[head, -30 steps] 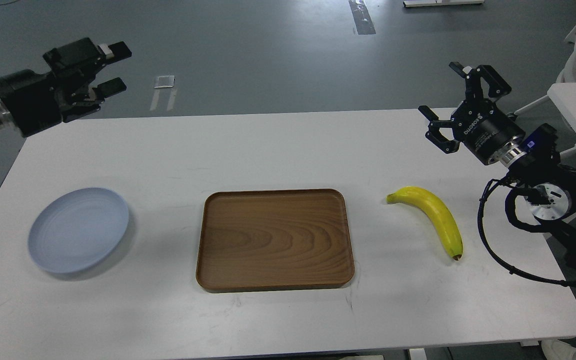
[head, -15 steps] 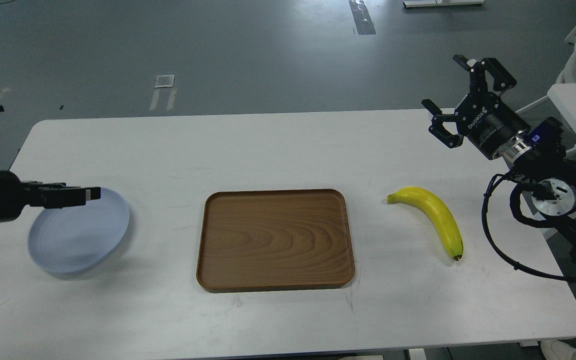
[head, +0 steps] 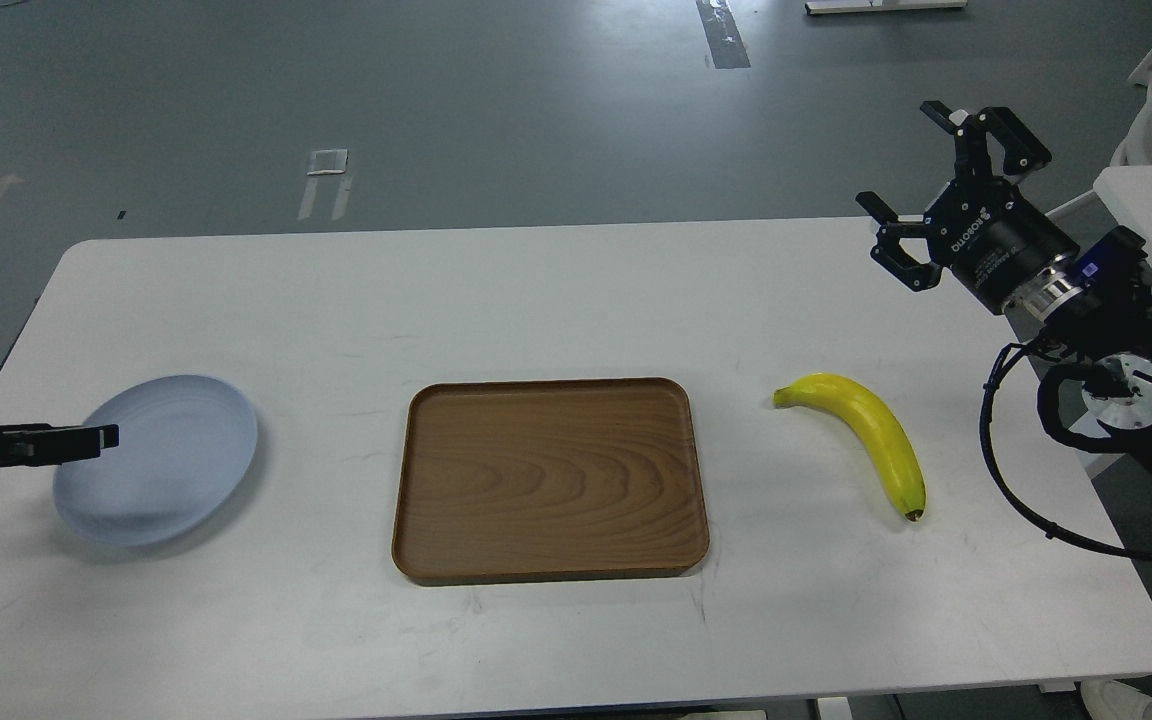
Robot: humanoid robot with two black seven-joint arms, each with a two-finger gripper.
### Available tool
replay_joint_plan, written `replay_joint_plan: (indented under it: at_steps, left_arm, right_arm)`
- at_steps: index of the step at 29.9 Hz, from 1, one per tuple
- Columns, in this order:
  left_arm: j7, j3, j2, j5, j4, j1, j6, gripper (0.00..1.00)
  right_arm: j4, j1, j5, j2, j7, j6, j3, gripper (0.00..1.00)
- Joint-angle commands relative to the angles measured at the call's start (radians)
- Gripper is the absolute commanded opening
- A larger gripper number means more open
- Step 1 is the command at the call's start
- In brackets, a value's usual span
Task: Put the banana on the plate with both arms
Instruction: 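Lower the left gripper to the plate rim and grasp it, then lift the plate with the left gripper and carry it onto the tray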
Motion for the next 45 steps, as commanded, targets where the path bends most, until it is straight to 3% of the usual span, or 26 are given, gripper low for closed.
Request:
replay_joint_plan:
  at_steps: [1, 21, 27, 29, 31, 33, 45]
  left_arm:
    - [-0.001, 0.032, -0.005, -0.057, 0.022, 0.003, 0.004, 0.96]
    - [0.001, 0.059, -0.062, -0.146, 0.133, 0.058, 0.008, 0.76]
    - [0.001, 0.059, -0.062, -0.160, 0.140, 0.064, 0.008, 0.55]
    - [0.001, 0.061, -0.062, -0.159, 0.142, 0.066, 0.008, 0.41]
    - [0.001, 0.061, -0.060, -0.159, 0.142, 0.066, 0.007, 0.13]
    - [0.001, 0.061, -0.060, -0.159, 0.142, 0.066, 0.007, 0.00]
    - [-0.002, 0.058, -0.056, -0.159, 0.131, 0.046, 0.008, 0.00]
  right_arm:
    - [0.000, 0.000, 0.000, 0.000, 0.000, 0.000, 0.000, 1.00]
    - [-0.002, -0.006, 0.000, 0.000, 0.000, 0.000, 0.000, 1.00]
    - [-0.002, -0.004, 0.000, 0.000, 0.000, 0.000, 0.000, 1.00]
    - [-0.002, -0.006, 0.000, 0.000, 0.000, 0.000, 0.000, 1.00]
    - [-0.002, -0.006, 0.000, 0.000, 0.000, -0.002, 0.000, 1.00]
    - [-0.002, -0.006, 0.000, 0.000, 0.000, 0.000, 0.000, 1.00]
    - [-0.002, -0.006, 0.000, 0.001, 0.000, -0.002, 0.000, 1.00]
